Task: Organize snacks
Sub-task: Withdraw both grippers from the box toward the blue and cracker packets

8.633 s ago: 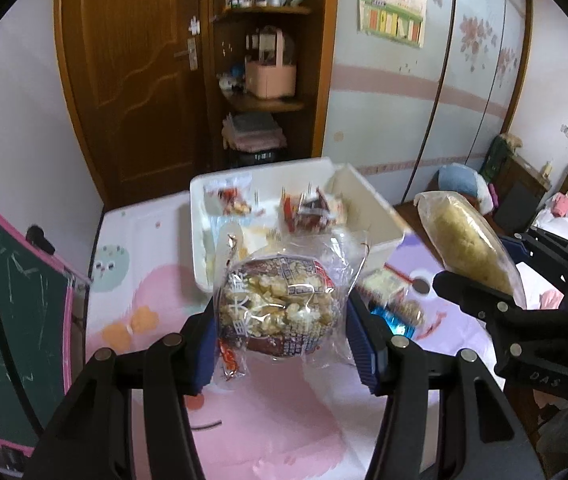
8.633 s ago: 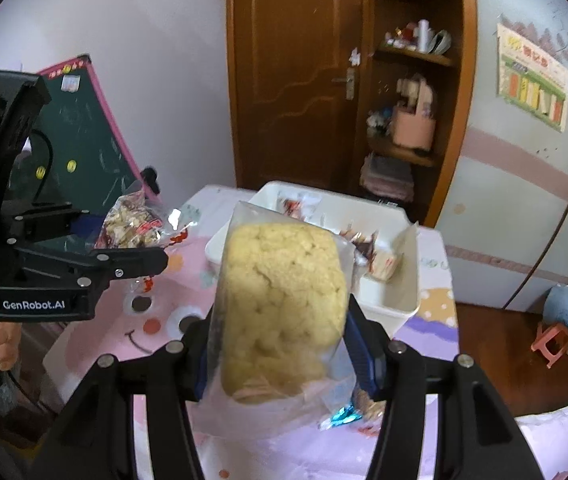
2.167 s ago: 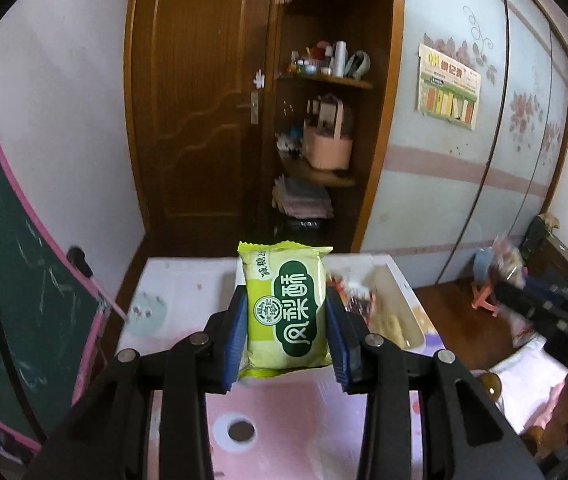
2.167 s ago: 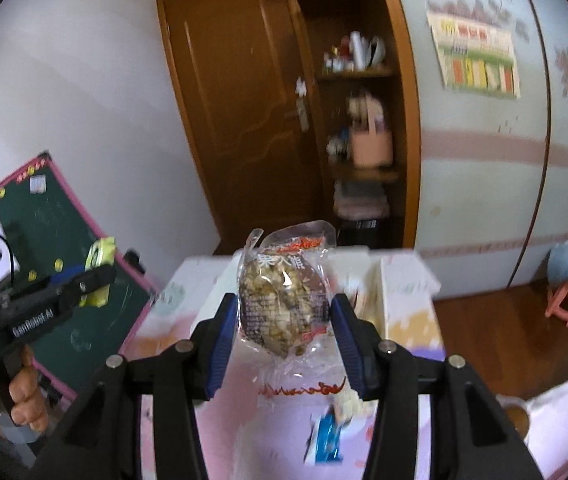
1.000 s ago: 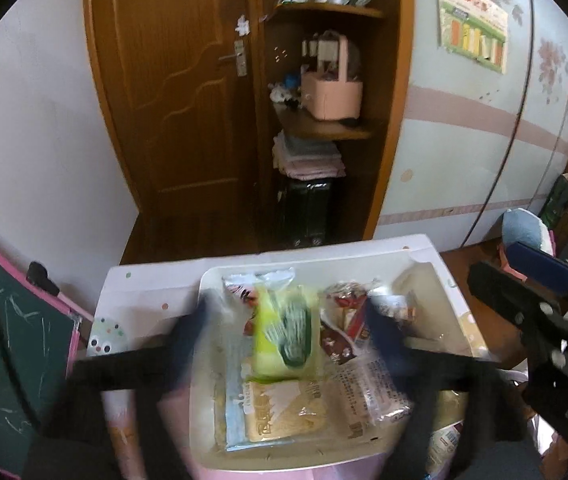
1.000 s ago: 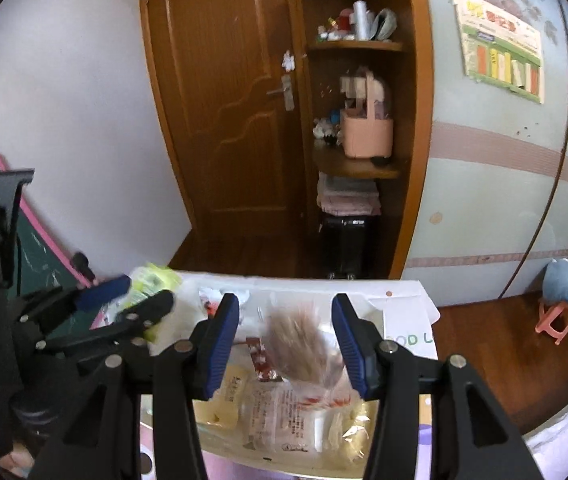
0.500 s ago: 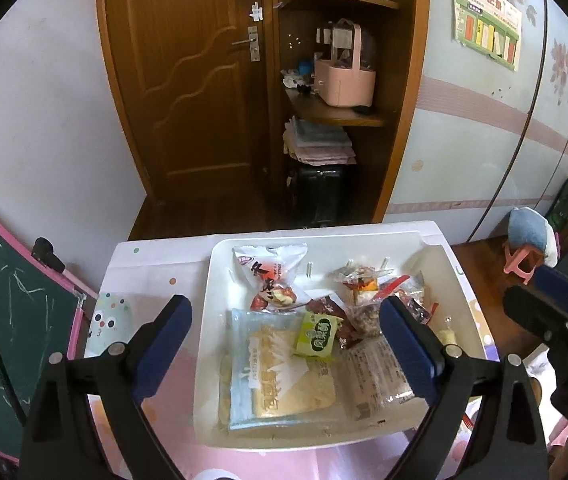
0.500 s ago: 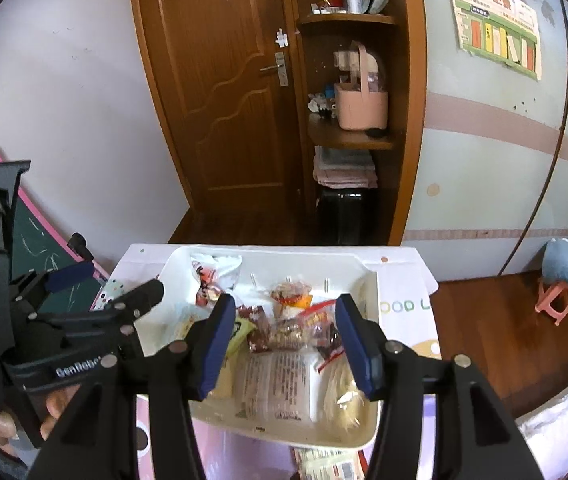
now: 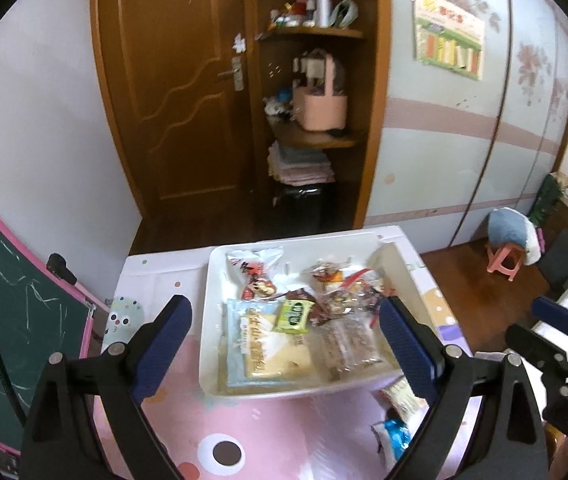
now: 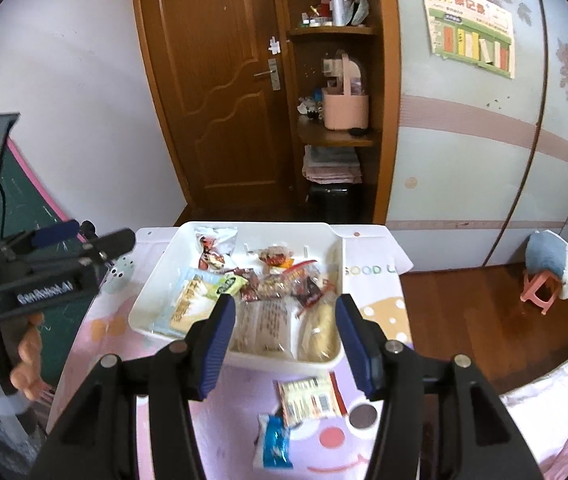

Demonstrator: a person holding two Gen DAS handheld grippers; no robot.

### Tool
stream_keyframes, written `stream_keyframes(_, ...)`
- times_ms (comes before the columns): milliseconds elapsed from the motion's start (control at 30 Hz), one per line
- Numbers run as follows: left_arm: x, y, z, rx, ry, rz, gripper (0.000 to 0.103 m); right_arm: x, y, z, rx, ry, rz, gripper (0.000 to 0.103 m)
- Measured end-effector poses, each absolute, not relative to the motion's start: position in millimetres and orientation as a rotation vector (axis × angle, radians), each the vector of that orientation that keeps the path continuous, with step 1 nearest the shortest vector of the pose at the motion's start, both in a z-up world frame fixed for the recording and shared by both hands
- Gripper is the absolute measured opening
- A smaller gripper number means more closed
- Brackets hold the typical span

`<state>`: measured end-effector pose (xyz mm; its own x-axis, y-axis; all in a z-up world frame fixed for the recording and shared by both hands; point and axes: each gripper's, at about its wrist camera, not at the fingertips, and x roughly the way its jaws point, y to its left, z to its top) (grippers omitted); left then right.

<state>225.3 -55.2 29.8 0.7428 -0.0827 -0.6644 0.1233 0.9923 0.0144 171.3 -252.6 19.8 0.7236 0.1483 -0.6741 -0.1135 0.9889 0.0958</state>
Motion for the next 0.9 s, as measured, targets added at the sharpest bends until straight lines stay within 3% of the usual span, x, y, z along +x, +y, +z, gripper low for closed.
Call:
stream_keyframes(133, 195, -71, 37, 0.070, 0.708, -0.166, 0.097, 145, -266, 18, 0.050, 0.748, 0.126, 0.053)
stream_keyframes(300, 168, -94, 20, 0.084, 0.744, -0.226, 0.098, 121, -288, 0, 0.063, 0.750, 0.069, 0.061)
stream_keyframes(733, 159, -158, -119, 0.067, 0.939, -0.218, 0.098, 111, -348, -107, 0.314, 0.883, -0.044, 0.061)
stream_keyframes(900, 170, -167, -173, 0.034, 1.049, -0.167, 0.087, 116, -354, -125, 0.351, 0.902, -0.057, 0.061)
